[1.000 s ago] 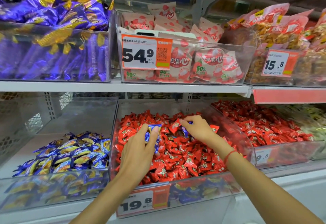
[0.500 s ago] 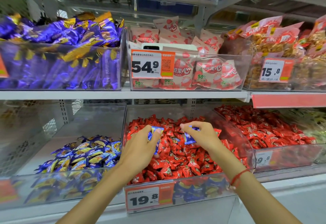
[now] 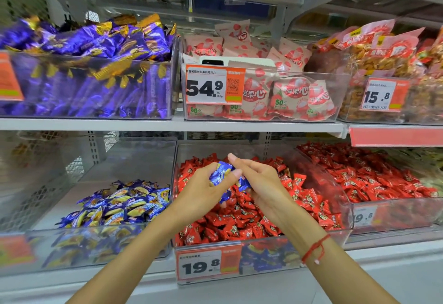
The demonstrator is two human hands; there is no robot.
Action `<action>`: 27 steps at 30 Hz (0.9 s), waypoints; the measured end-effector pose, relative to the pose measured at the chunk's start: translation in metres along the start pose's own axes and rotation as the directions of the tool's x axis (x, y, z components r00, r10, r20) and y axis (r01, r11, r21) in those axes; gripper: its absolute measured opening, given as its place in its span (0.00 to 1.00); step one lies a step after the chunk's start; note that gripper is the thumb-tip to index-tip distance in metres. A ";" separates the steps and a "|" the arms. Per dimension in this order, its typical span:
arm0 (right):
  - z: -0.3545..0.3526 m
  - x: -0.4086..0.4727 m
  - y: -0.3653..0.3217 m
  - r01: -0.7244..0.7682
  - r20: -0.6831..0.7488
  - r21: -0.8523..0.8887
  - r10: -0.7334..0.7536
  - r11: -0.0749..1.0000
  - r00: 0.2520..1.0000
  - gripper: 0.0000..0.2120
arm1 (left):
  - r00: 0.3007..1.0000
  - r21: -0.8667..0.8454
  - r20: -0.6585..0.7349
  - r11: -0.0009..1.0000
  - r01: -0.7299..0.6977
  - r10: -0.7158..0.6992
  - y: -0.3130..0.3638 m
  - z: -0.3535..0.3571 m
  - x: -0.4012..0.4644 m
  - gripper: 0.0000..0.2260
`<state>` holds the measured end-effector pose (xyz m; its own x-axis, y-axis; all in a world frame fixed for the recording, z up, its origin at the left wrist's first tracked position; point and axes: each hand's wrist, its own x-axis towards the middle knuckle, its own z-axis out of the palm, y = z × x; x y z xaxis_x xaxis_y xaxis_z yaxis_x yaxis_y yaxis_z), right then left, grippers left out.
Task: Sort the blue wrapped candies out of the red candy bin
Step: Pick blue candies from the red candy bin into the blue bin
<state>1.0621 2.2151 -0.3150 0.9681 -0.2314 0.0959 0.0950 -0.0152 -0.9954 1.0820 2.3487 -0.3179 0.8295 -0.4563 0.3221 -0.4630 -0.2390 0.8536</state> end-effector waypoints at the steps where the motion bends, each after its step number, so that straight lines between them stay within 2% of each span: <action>1: 0.000 -0.001 0.000 -0.002 0.020 -0.009 0.002 1.000 1.000 0.12 | 1.000 -0.013 0.011 1.000 -0.012 0.012 0.002 0.000 -0.001 0.13; 4: 0.000 0.000 0.000 0.007 0.085 0.025 -0.009 1.000 0.996 0.13 | 0.999 -0.006 -0.013 1.000 -0.030 0.030 0.004 -0.002 -0.003 0.10; 6: 0.000 0.002 -0.004 -0.055 0.095 0.213 0.036 0.975 0.995 0.15 | 0.996 0.063 -0.070 0.997 -0.054 0.058 0.005 -0.011 -0.002 0.08; 8: -0.002 0.004 -0.007 -0.120 0.113 0.337 0.087 0.934 0.990 0.17 | 0.977 0.218 -0.187 0.974 -0.062 0.104 0.007 -0.026 0.000 0.09; 10: -0.006 0.005 -0.008 -0.156 0.153 0.297 0.114 0.942 0.982 0.18 | 0.919 0.402 -0.362 0.916 0.000 0.158 0.006 -0.047 -0.001 0.13; 12: -0.009 0.005 -0.008 -0.165 0.203 0.162 0.130 0.973 0.970 0.17 | 0.855 0.555 -0.486 0.819 0.143 0.180 -0.003 -0.066 -0.006 0.14; 15: -0.009 0.004 -0.005 -0.120 0.261 -0.008 0.118 0.993 0.958 0.16 | 0.855 0.691 -0.505 0.647 0.322 0.114 -0.026 -0.082 -0.015 0.13; 18: -0.008 0.001 -0.003 -0.066 0.273 -0.051 0.077 0.997 0.959 0.16 | 0.890 0.765 -0.456 0.506 0.398 -0.010 -0.052 -0.091 -0.018 0.13; 19: -0.007 0.000 -0.004 -0.051 0.263 -0.067 0.067 0.996 0.963 0.15 | 0.903 0.758 -0.424 0.519 0.395 -0.070 -0.060 -0.096 -0.019 0.15; 21: -0.005 -0.003 -0.007 -0.023 0.231 -0.090 0.043 0.996 0.972 0.11 | 0.930 0.668 -0.300 0.649 0.363 -0.212 -0.070 -0.104 -0.021 0.22; 22: -0.004 -0.003 -0.008 -0.019 0.220 -0.078 0.036 0.997 0.975 0.10 | 0.944 0.627 -0.234 0.706 0.329 -0.233 -0.072 -0.105 -0.023 0.25; 23: -0.004 -0.003 -0.008 -0.019 0.216 -0.056 0.031 0.998 0.976 0.09 | 0.956 0.619 -0.214 0.729 0.291 -0.200 -0.071 -0.105 -0.023 0.26; 25: -0.003 -0.004 -0.007 -0.016 0.230 -0.033 0.023 0.999 0.973 0.08 | 0.949 0.628 -0.315 0.745 0.225 -0.022 -0.060 -0.101 -0.021 0.25; 27: 0.001 -0.005 -0.007 -0.009 0.245 -0.020 0.013 1.000 0.969 0.09 | 0.911 0.481 -0.406 0.864 0.146 0.072 -0.039 -0.092 -0.019 0.22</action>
<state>1.0563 2.2170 -0.3087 0.9966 0.0135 0.0815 0.0819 -0.0330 -0.9961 1.1132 2.4455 -0.3197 0.8493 -0.0854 0.5209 -0.4293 -0.6859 0.5876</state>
